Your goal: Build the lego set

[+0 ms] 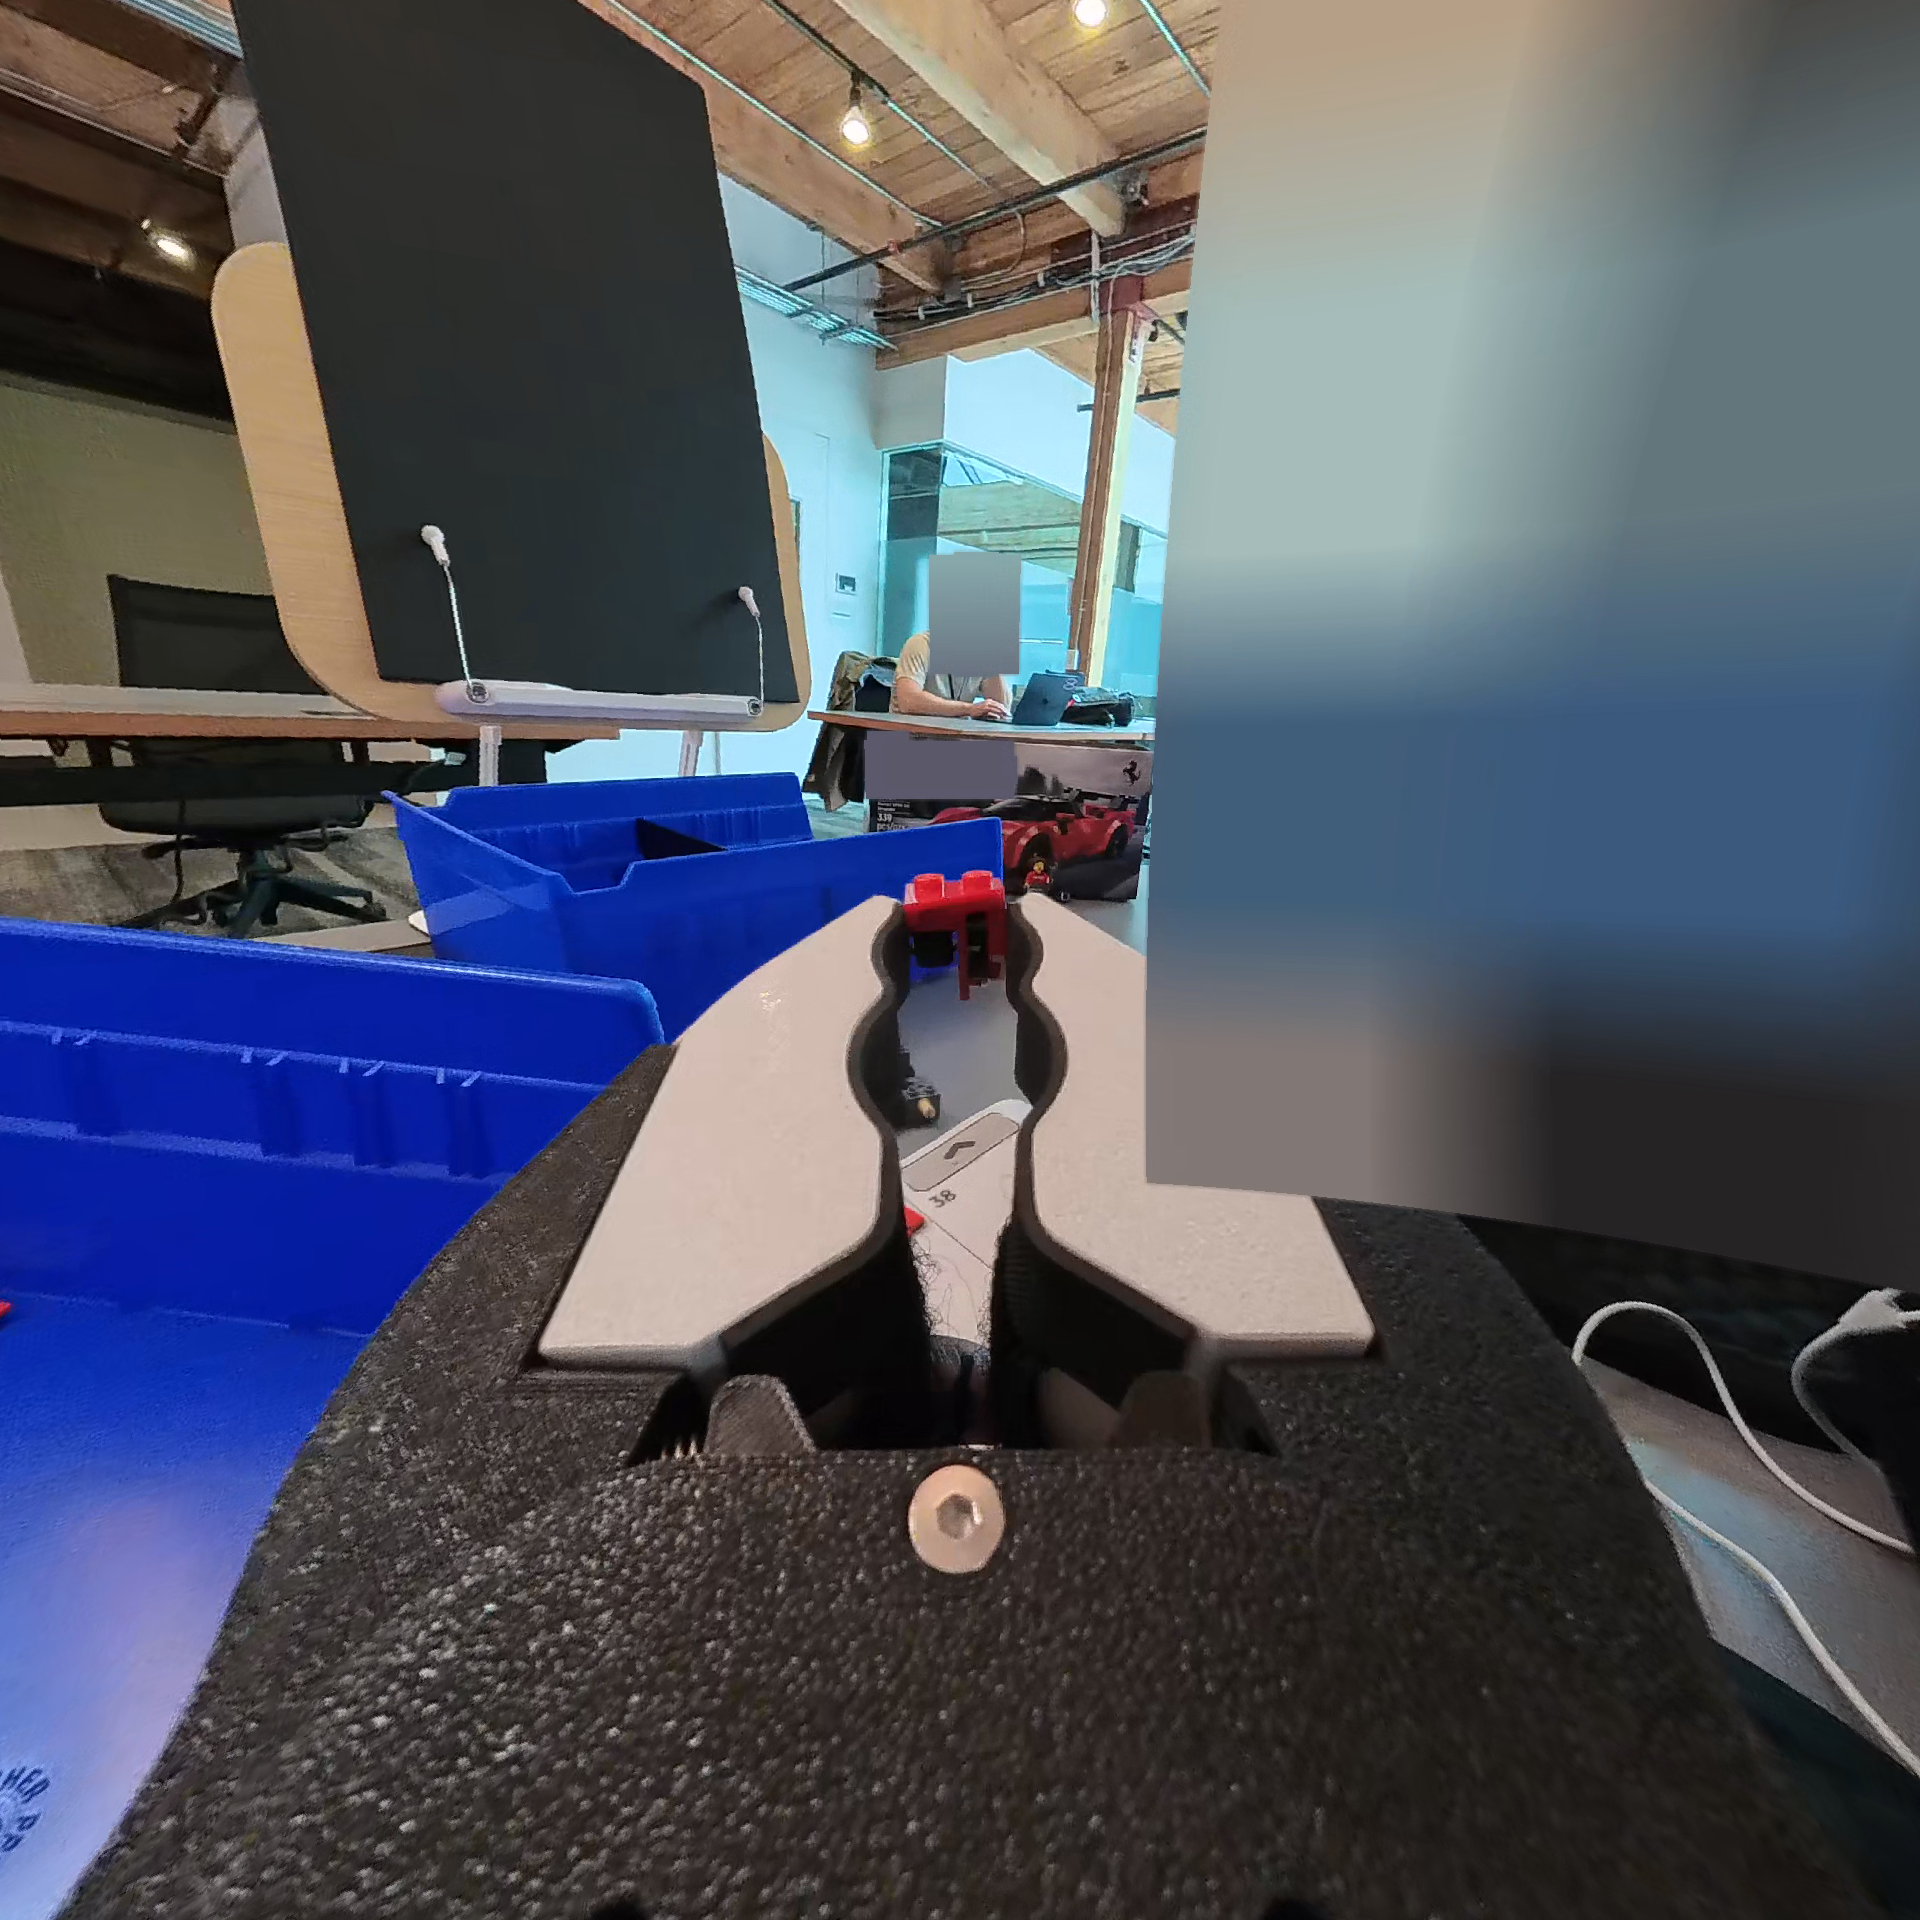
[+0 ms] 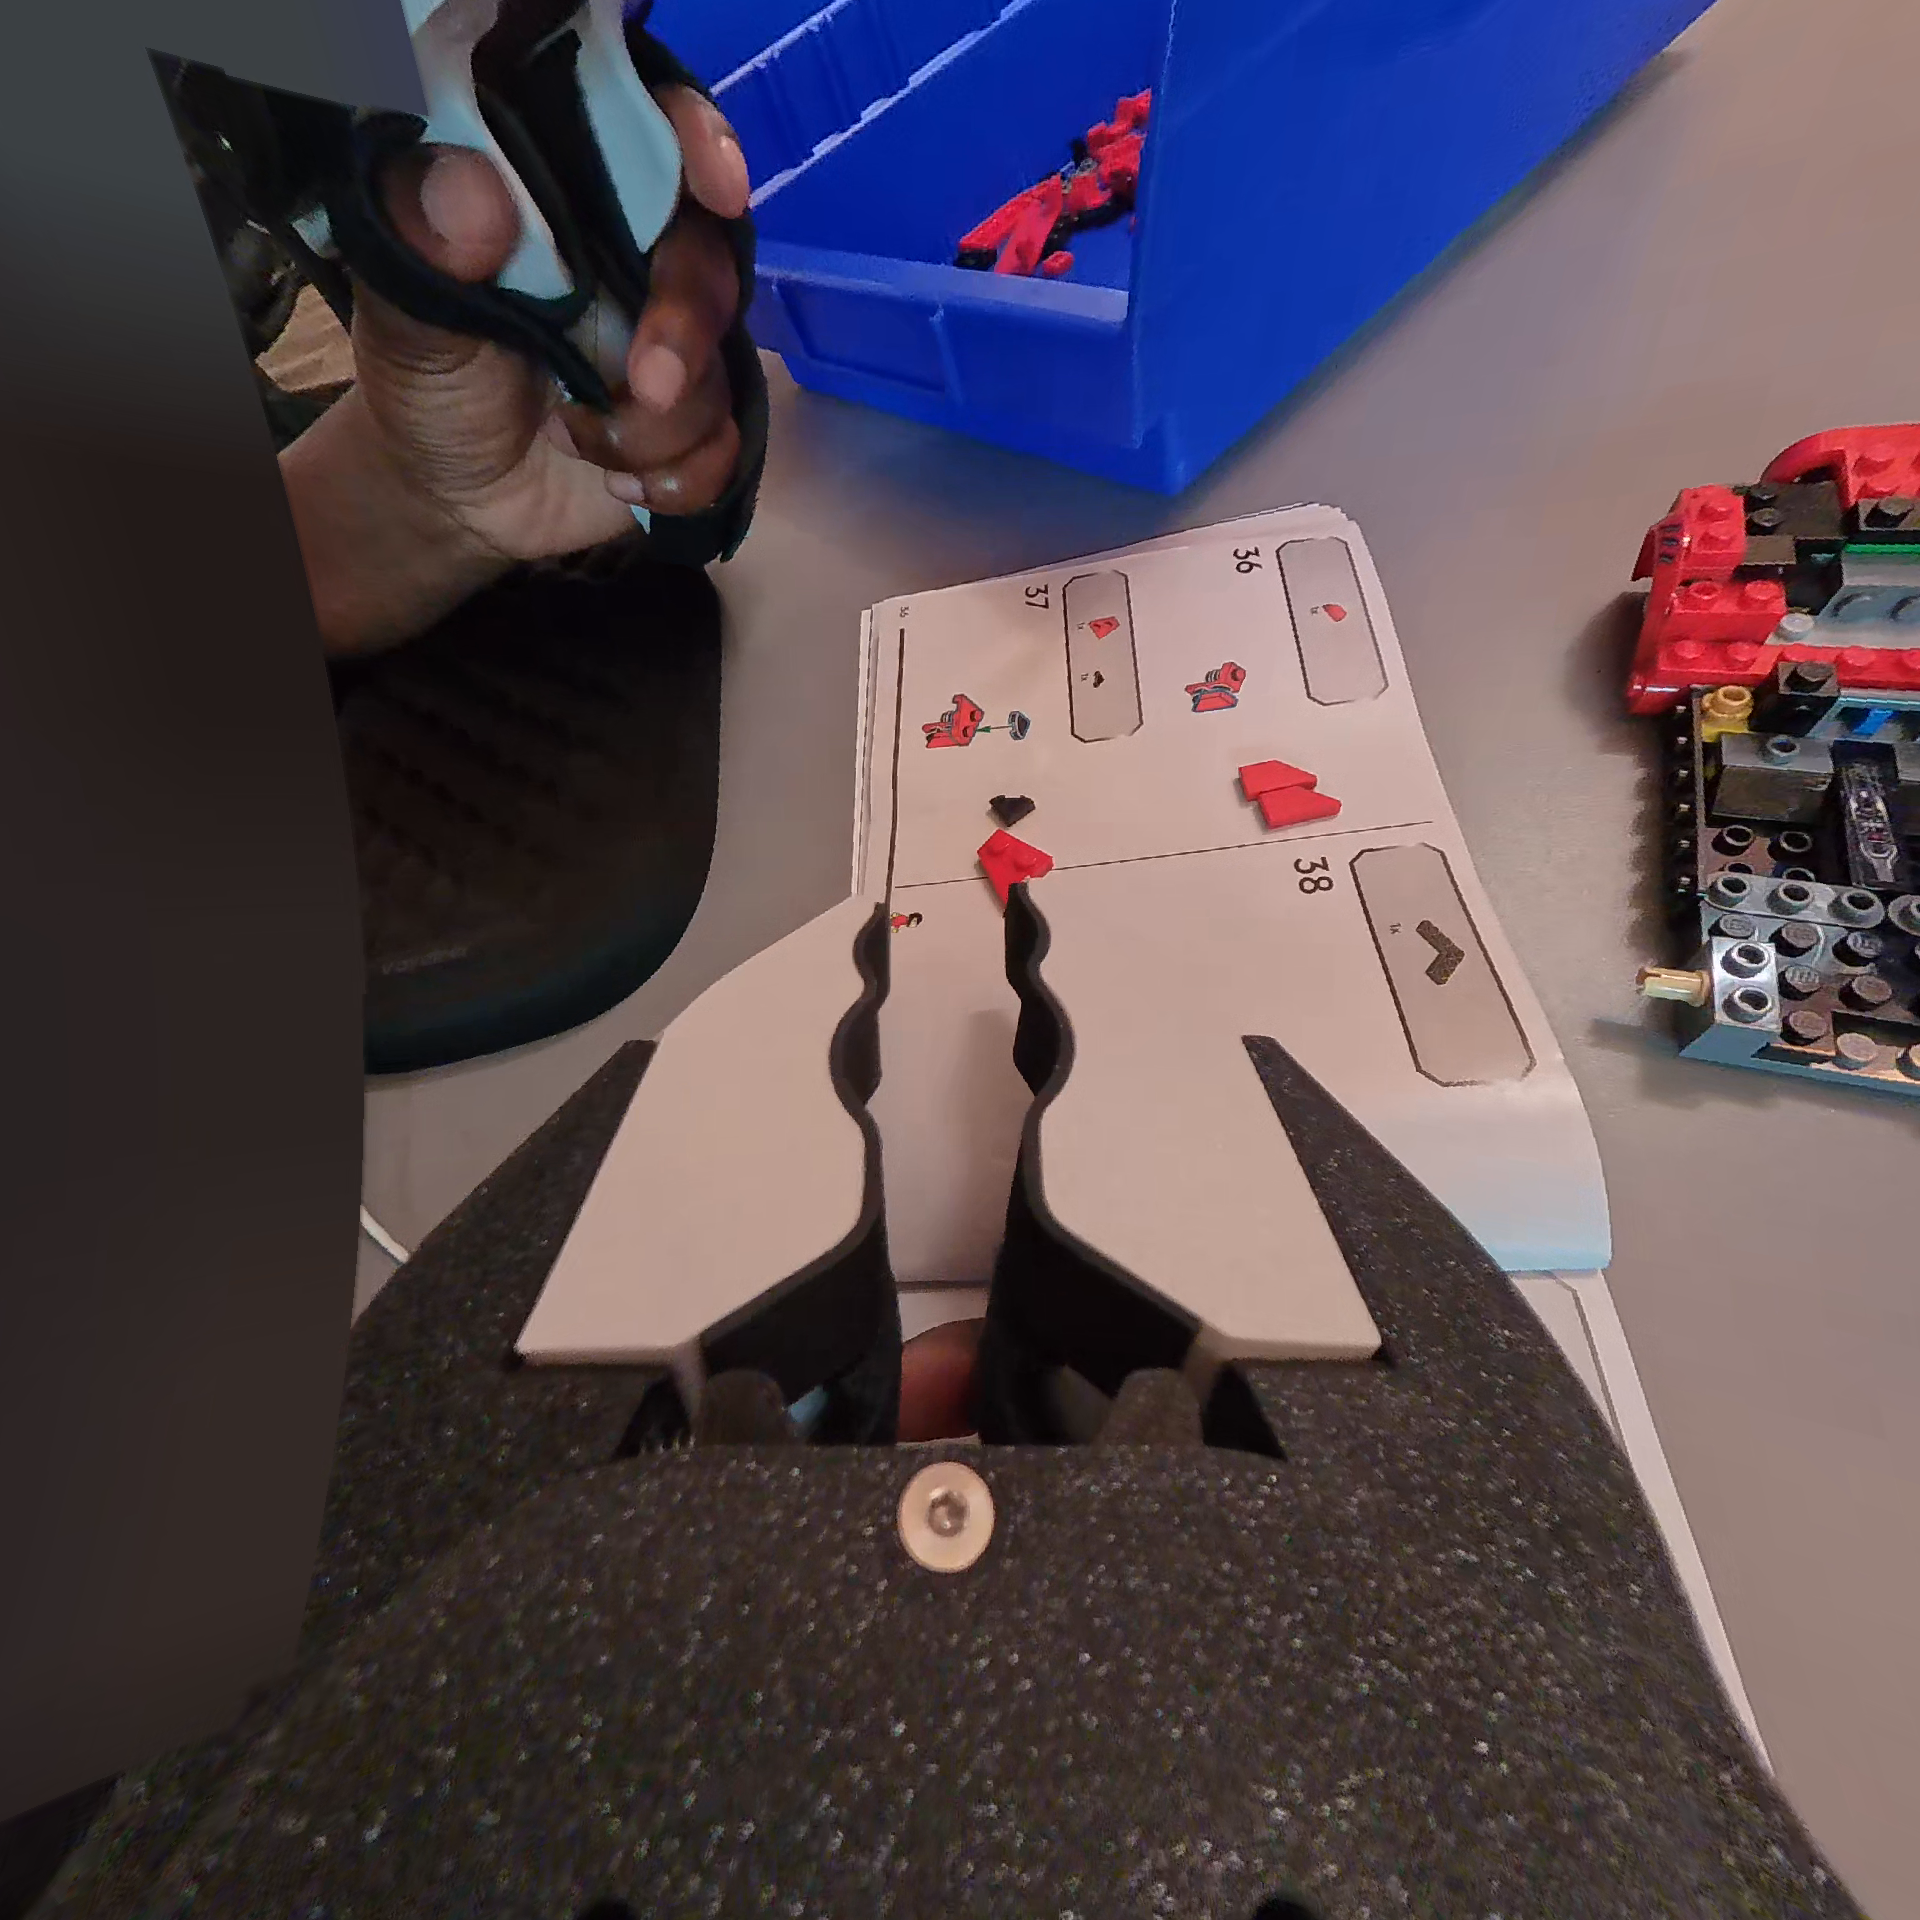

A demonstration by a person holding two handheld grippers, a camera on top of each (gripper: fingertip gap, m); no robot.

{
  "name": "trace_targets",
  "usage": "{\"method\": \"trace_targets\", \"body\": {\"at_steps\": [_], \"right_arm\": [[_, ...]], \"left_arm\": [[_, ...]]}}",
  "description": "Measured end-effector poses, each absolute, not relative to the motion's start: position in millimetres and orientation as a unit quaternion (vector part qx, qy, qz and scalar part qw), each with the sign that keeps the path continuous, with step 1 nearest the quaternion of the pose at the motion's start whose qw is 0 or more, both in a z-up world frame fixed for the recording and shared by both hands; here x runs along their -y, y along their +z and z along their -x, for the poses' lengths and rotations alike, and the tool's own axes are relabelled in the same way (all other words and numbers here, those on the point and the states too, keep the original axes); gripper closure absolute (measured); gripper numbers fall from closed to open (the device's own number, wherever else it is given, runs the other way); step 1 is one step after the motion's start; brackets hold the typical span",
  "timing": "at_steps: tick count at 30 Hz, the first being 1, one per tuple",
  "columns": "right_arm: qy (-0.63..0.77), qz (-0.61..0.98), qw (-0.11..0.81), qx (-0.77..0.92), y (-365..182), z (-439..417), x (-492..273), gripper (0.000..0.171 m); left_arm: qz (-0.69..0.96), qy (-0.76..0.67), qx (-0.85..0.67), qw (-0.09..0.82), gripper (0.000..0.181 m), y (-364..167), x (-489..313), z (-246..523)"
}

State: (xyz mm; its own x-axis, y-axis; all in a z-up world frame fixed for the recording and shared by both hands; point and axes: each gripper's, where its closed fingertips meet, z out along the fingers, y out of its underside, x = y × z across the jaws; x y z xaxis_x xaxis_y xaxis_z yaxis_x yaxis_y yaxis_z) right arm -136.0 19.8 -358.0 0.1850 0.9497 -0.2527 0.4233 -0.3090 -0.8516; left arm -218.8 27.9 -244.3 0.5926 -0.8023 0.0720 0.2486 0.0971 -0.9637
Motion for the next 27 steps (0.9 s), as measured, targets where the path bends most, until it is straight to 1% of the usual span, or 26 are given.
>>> {"method": "trace_targets", "body": {"at_steps": [8, 27], "right_arm": [[0.400, 0.698, 0.316, 0.503, -361.2, 137.1, -17.3, 0.154], [0.391, 0.698, 0.318, 0.509, -362.6, 137.3, -16.2, 0.159]], "left_arm": [[0.555, -0.368, -0.273, 0.694, 0.165, -247.0, -24.6, 211.8], [0.549, -0.373, -0.271, 0.697, 0.165, -245.3, -23.7, 213.0]]}}
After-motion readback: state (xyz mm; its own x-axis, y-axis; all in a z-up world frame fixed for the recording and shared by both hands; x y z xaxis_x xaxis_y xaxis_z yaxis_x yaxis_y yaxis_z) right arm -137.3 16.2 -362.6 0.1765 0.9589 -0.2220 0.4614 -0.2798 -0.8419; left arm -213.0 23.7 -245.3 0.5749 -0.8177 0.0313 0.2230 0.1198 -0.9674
